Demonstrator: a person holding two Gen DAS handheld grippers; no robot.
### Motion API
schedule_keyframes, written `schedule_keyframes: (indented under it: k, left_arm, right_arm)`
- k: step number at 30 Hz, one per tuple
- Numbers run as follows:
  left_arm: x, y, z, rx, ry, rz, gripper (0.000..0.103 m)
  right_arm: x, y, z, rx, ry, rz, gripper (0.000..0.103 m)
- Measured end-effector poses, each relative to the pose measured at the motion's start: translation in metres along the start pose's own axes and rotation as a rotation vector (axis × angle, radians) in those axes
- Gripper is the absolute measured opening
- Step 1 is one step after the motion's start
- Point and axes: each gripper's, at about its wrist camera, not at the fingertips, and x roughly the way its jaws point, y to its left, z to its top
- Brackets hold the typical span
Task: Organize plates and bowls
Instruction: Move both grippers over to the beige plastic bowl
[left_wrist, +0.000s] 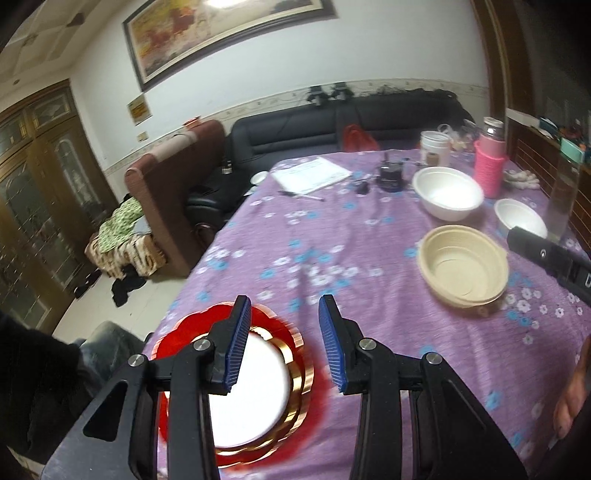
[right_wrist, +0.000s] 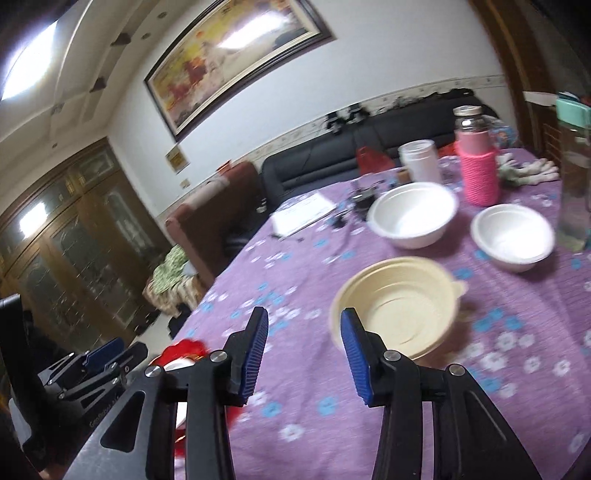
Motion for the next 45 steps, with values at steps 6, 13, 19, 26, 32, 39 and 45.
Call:
schedule_keyframes:
  k: [6,13,19,26,32,39,45]
  left_arm:
    - [0.012,-0.046,0.018,0.045,0.001,-0.036,0.036]
    - [0.026,-0.086,0.033,0.078,0.008,-0.068,0.036]
    - [0.040,-0.107,0.042,0.090,0.015,-0.084,0.036]
    - [0.053,-0.114,0.047,0.084,0.017,-0.089,0.036]
    - [0.064,-0.117,0.049,0.080,0.027,-0.101,0.036]
    - [0.068,-0.117,0.051,0.074,0.027,-0.111,0.036]
    - [0.070,-0.117,0.052,0.071,0.027,-0.122,0.036]
  right_arm:
    - [-0.003,-0.052,0.023,0.031,-0.041,-0.072,0.046]
    - [0.006,-0.098,0.040,0.067,-0.078,-0.109,0.051]
    - [0.023,-0.134,0.036,0.157,-0.067,-0.083,0.053]
    - [0.033,-0.149,0.031,0.198,-0.022,-0.040,0.053]
    - [0.037,-0.147,0.028,0.197,-0.002,-0.032,0.053]
    - [0.039,-0.145,0.029,0.194,0.002,-0.037,0.053]
    - [0.043,-0.146,0.028,0.189,0.013,-0.045,0.053]
